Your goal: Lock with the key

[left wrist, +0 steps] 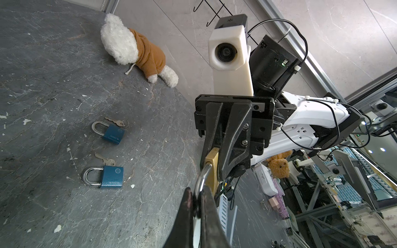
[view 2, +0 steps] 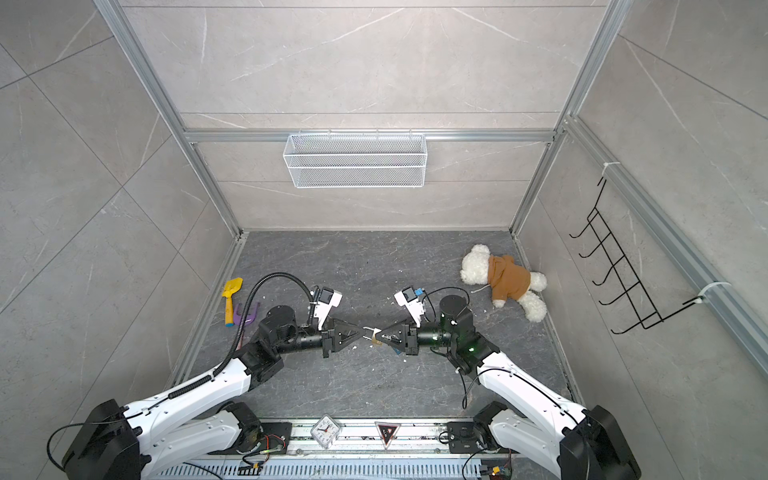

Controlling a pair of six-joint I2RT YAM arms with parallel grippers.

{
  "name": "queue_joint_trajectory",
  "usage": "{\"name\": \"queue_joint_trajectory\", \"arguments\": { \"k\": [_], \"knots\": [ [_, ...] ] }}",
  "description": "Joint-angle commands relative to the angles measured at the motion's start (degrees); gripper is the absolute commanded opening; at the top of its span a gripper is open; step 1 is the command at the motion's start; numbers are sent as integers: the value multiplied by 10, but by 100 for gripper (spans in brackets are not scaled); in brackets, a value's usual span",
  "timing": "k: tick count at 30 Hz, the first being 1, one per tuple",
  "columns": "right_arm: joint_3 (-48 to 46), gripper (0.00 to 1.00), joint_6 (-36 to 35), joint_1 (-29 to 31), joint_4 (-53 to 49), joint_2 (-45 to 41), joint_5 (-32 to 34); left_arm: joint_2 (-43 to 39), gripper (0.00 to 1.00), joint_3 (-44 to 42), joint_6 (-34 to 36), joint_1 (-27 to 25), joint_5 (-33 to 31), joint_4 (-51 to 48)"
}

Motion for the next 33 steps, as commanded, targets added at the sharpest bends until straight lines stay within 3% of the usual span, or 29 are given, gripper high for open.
{"name": "queue_joint_trajectory", "arguments": {
  "k": [1, 19, 22, 33],
  "knots": [
    [4, 0, 14, 6, 37, 21, 36, 8, 0, 11, 4, -45, 79, 79],
    [25, 0, 5, 6, 45, 50, 27, 29, 0, 29, 26, -73, 86, 57],
    [26, 0, 0, 7, 37, 54, 20, 26, 10, 29, 29, -73, 82, 54],
    [21, 0, -7, 7, 41, 69, 19, 31, 14, 30, 23, -73, 80, 66]
  ]
}}
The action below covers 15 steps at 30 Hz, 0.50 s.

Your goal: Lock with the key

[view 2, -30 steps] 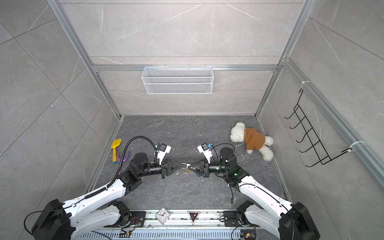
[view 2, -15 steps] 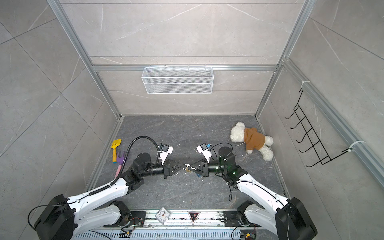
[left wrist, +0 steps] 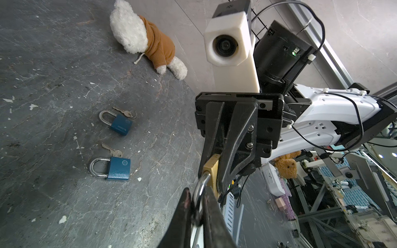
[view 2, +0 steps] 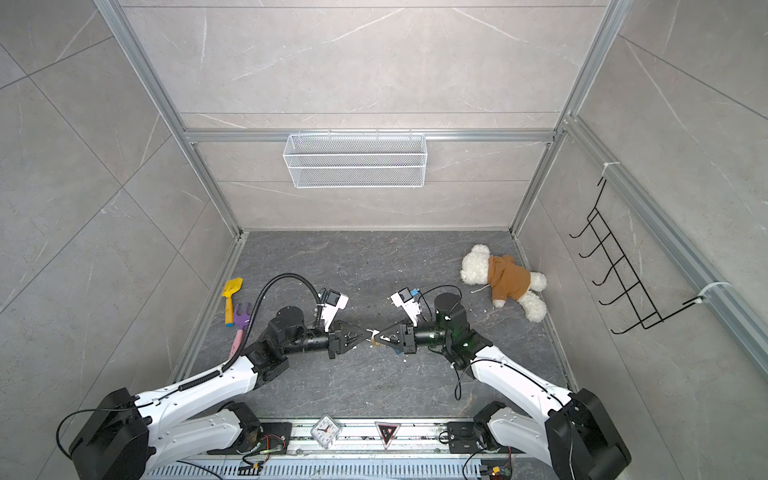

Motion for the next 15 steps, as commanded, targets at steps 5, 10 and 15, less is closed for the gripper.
{"name": "queue_joint_trajectory", "arguments": {
  "k": [5, 10, 15],
  "knots": [
    [20, 0, -12, 8, 29, 23, 51, -11, 5, 22, 14, -47, 104, 75],
    [18, 0, -13, 9, 25, 23, 61, -25, 0, 11, 8, -47, 81, 82],
    [9, 18, 2, 3, 41, 15, 61, -37, 0, -9, -11, -41, 13, 100]
  ]
}}
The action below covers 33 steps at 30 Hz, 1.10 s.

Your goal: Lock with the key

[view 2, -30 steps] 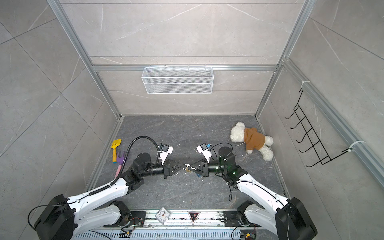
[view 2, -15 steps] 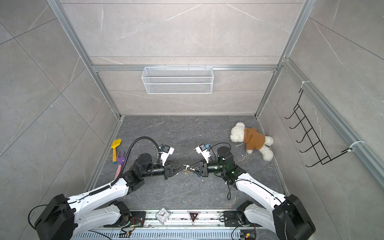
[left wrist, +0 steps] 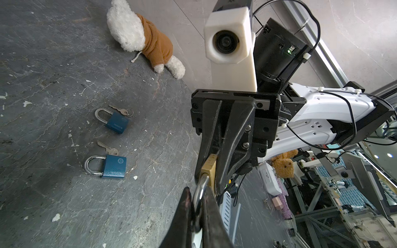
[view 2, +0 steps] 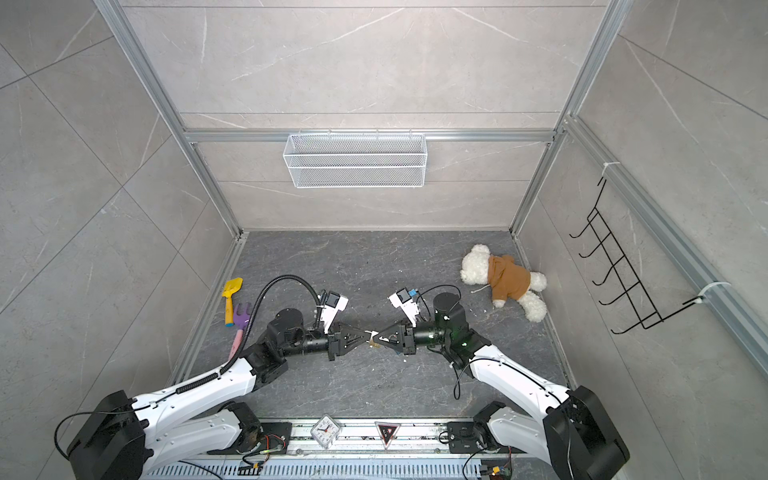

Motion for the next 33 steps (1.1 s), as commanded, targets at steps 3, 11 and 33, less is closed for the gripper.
{"name": "queue_joint_trajectory", "arguments": {
  "k": [3, 11, 33],
  "knots": [
    [-1, 31, 32, 0, 40, 0, 62, -20, 0, -17, -25, -24, -5, 129],
    [-21, 37, 48, -4, 58, -36, 55, -26, 0, -46, -75, 2, -33, 194],
    [-47, 21, 157, -5, 283, 3, -10, -6, 0, -53, -122, 13, 10, 283]
  ]
}}
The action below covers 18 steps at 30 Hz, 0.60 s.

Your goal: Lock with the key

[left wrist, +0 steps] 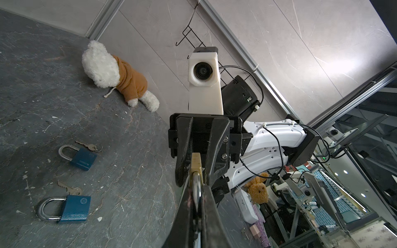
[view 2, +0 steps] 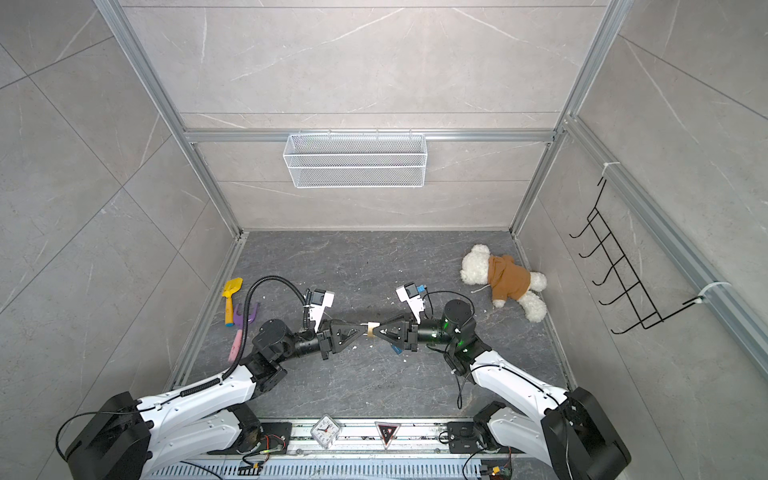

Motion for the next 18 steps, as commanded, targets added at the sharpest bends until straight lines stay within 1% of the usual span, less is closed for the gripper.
{"name": "queue_joint_trajectory", "arguments": {
  "k": [1, 2, 4, 5, 10, 13, 14, 16, 18],
  "knots": [
    [-3, 17, 27, -2, 58, 8, -17, -3, 0, 4, -1, 2, 12, 56],
    [-5, 10, 29, -2, 61, 8, -18, -3, 0, 5, -1, 2, 12, 56],
    [-7, 2, 31, -2, 63, 7, -18, -3, 0, 5, 0, 2, 11, 54],
    [-7, 0, 31, -2, 64, 6, -17, -3, 0, 6, 0, 2, 10, 49],
    [-7, 0, 28, -3, 50, -3, -15, -2, 0, 25, 30, 2, 14, -19],
    [-4, 0, 9, -2, 20, -9, -18, 1, 20, 26, 45, 2, 24, -33],
    [-3, 0, 3, -2, 12, -12, -22, 3, 23, 28, 45, 3, 27, -36],
    [-1, 0, -8, -2, -8, -18, -23, 6, 26, 29, 46, 3, 32, -35],
    [3, 0, -21, -2, -32, -24, -28, 8, 27, 31, 49, 2, 36, -35]
  ]
}}
